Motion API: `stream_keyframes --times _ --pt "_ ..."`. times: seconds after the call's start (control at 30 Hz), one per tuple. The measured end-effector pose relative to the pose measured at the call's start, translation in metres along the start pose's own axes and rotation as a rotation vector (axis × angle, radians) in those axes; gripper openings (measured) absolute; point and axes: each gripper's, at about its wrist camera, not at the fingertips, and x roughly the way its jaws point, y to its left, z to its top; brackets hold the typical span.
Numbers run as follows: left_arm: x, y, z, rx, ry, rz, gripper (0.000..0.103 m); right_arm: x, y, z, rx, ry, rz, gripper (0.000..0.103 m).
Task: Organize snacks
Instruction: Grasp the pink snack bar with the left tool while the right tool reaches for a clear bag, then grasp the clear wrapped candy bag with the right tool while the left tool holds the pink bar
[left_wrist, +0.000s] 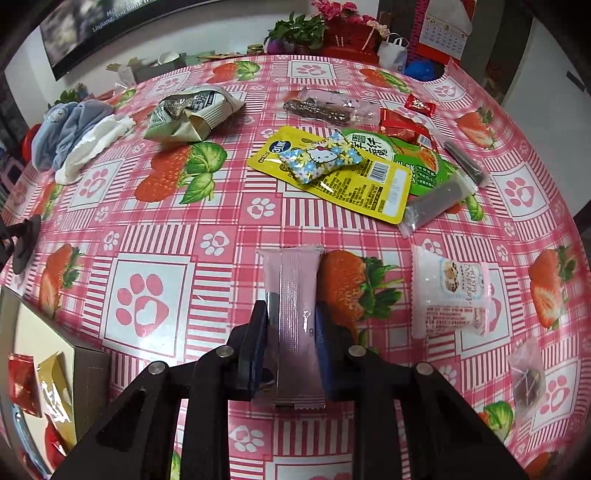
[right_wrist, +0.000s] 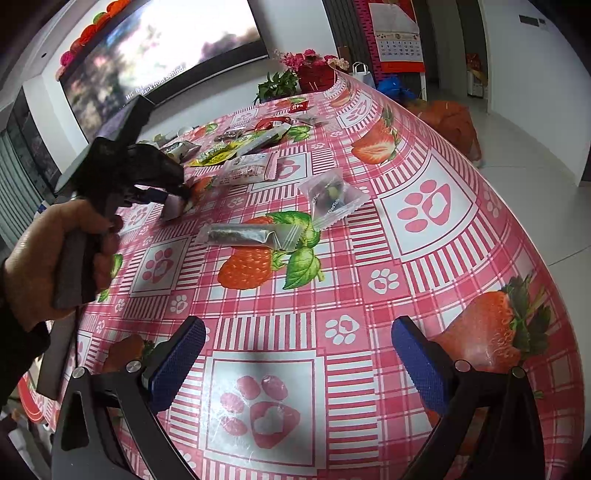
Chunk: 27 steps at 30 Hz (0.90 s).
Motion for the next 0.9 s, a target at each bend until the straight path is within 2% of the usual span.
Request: stream_keyframes --times 0.07,0.2,0.23,0.27,0.33,0.37,0.53,0.6,0.63,0.7,0.73,0.77,0.83,0.9 --pt "-0.004 0.002 -0.007 0.008 -0.004 -0.004 0.027 0.0 0.001 0.0 -0.006 0.004 -0.003 0.101" --pt "-0.019 0.001 -0.041 0.064 -0.038 -0.006 0.027 -0.001 0.003 0.002 -0.011 0.033 0.004 0.101" --pt "-0.025 0.001 -0.054 0.086 -0.05 -0.006 0.027 -0.002 0.004 0.005 -0.011 0.033 0.016 0.096" --pt "-0.03 0.002 -0.064 0.099 -0.057 -0.014 0.027 -0.005 0.005 0.01 -0.01 0.031 0.025 0.084" --pt "-0.038 0.005 -0.081 0.109 -0.064 -0.034 0.027 -0.008 0.007 0.027 0.001 0.017 0.033 0.076" --pt "-0.042 0.008 -0.088 0.111 -0.063 -0.045 0.027 -0.008 0.007 0.036 0.007 0.007 0.029 0.076" --pt "-0.051 0.016 -0.106 0.118 -0.067 -0.075 0.027 0.014 0.007 0.087 0.014 -0.003 -0.049 0.076" --pt "-0.052 0.017 -0.109 0.121 -0.075 -0.076 0.027 0.035 0.007 0.101 -0.009 0.025 -0.1 0.076" --pt "-0.052 0.017 -0.11 0.123 -0.078 -0.076 0.027 0.053 0.008 0.107 -0.033 0.068 -0.133 0.076" --pt "-0.052 0.017 -0.112 0.125 -0.082 -0.078 0.027 0.081 0.009 0.108 -0.07 0.145 -0.18 0.064" --pt "-0.053 0.018 -0.113 0.128 -0.083 -0.079 0.027 0.09 0.008 0.106 -0.082 0.177 -0.196 0.054" --pt "-0.054 0.018 -0.115 0.13 -0.083 -0.083 0.027 0.09 0.011 0.105 -0.112 0.149 -0.216 0.049" --pt "-0.056 0.02 -0.117 0.131 -0.083 -0.09 0.027 0.089 0.016 0.102 -0.138 0.148 -0.214 0.035" --pt "-0.058 0.022 -0.12 0.135 -0.081 -0.089 0.027 0.081 0.016 0.099 -0.12 0.138 -0.206 0.032"
